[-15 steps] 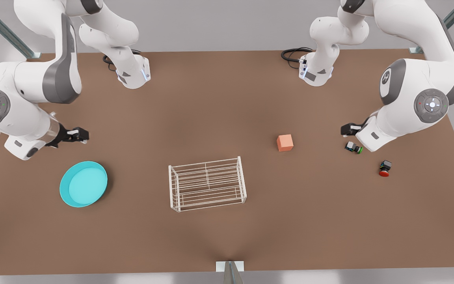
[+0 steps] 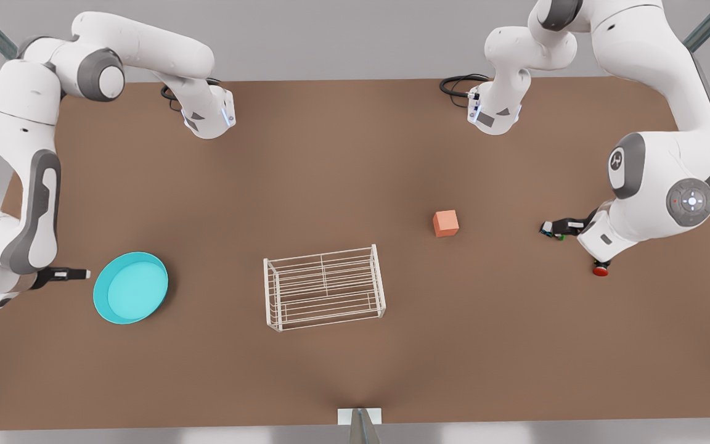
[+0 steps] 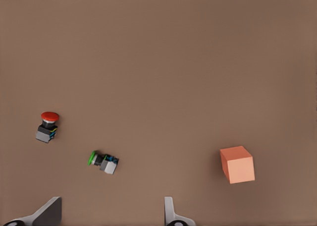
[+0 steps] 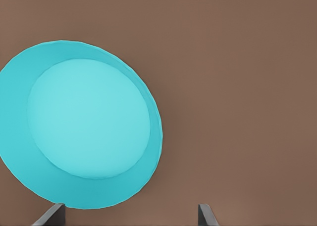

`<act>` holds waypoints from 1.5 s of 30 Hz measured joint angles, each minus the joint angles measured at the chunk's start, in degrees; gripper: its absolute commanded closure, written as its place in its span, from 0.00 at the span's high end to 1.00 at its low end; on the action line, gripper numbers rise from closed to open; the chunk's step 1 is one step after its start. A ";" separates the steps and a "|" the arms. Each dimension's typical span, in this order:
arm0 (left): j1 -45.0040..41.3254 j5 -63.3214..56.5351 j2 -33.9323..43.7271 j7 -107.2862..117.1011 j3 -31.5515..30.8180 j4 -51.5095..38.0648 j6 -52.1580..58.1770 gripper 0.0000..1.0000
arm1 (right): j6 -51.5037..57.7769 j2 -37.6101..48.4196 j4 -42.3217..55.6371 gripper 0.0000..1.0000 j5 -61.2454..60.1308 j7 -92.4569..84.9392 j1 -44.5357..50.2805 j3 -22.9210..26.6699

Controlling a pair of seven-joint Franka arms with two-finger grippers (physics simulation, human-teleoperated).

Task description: Place the plate on the shelf with right arm and place the red button switch in the plate with left arm

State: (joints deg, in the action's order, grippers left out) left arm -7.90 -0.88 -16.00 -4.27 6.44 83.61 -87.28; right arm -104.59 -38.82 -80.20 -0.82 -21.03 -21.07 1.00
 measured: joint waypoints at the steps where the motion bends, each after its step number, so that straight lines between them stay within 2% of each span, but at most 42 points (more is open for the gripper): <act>1: -0.02 -0.01 0.01 -0.39 -0.02 -0.11 -0.02 1.00 | -2.70 -0.07 -1.57 1.00 -0.83 -1.07 -0.13 -0.01; 9: -0.09 -0.04 0.07 -2.82 -0.07 -0.61 0.48 1.00 | -21.30 -0.15 -12.40 1.00 -6.81 -8.24 -1.59 -0.14; 20: -0.16 -0.32 0.90 -3.06 -1.69 -2.91 4.17 1.00 | -26.58 -1.26 -17.63 0.98 -13.83 -14.08 -2.39 -0.21; 21: 0.03 -0.30 1.58 -2.71 -2.12 -2.70 4.39 1.00 | -26.63 -1.33 -17.64 0.95 -14.07 -14.46 -2.39 -0.25; 24: -0.17 -0.26 2.29 -1.66 -2.67 -2.45 4.88 1.00 | -26.45 -1.35 -17.57 0.76 -14.50 -15.47 -2.39 -0.29; 32: -0.10 -0.18 2.49 0.50 -2.75 -2.21 5.42 1.00 | -25.98 -2.49 -16.75 0.50 -14.80 -17.71 -2.75 -0.29; 33: -0.10 -0.17 2.49 0.71 -2.75 -2.20 5.45 1.00 | -25.81 -2.47 -16.64 0.45 -14.83 -17.98 -2.80 -0.29; 34: -0.10 -0.17 2.49 0.91 -2.75 -2.20 5.47 1.00 | -25.62 -2.41 -16.51 0.31 -14.89 -18.25 -2.81 -0.26; 35: -0.10 -0.16 2.49 1.10 -2.75 -2.20 5.49 1.00 | -25.36 -2.31 -16.23 0.23 -15.00 -18.57 -2.82 -0.23; 41: -0.19 -0.15 2.49 2.02 -2.75 -2.20 5.56 1.00 | -21.90 -1.82 -12.60 0.21 -15.12 -20.40 -2.26 -0.33; 45: -0.19 -0.15 2.49 2.49 -2.75 -2.20 5.58 1.00 | -15.31 -0.91 -5.94 0.21 -15.07 -20.91 2.43 -0.71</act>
State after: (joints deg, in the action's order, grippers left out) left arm -8.09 -1.02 -13.51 -1.79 3.69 81.41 -81.69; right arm -119.90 -39.73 -86.14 -15.89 -41.93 -18.65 0.29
